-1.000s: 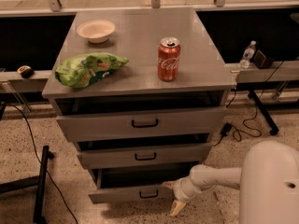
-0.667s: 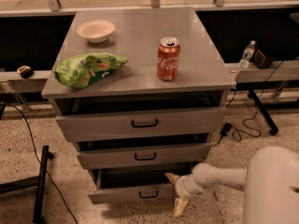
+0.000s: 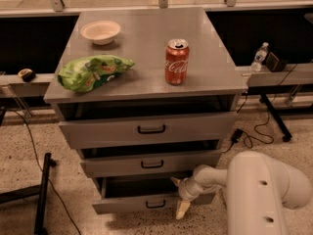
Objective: Open bottom drawer
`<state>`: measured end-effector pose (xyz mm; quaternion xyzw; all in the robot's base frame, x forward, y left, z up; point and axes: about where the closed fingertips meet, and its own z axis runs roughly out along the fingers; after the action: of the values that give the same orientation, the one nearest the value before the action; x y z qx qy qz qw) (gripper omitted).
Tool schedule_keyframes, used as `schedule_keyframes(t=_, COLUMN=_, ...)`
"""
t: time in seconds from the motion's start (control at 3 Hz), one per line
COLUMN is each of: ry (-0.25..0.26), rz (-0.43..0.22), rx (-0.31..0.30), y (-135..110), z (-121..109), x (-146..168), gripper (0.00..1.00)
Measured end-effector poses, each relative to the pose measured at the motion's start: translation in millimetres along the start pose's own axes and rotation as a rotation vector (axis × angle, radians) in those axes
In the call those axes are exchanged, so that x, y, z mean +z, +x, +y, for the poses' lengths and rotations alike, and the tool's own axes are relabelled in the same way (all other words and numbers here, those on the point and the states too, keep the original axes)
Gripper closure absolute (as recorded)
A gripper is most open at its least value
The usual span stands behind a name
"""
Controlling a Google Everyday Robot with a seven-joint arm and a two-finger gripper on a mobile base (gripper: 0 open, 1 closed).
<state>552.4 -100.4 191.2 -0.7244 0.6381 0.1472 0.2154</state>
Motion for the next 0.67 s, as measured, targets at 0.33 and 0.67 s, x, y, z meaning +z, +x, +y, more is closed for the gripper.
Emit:
schedule_keyframes(t=0.33, ry=-0.021, rz=0.018, rx=0.045, y=9, z=10, x=2, gripper=0.19)
schedule_keyframes(t=0.67, ry=-0.043, rz=0.028, rx=0.056, y=5, z=36, x=-8, gripper=0.18)
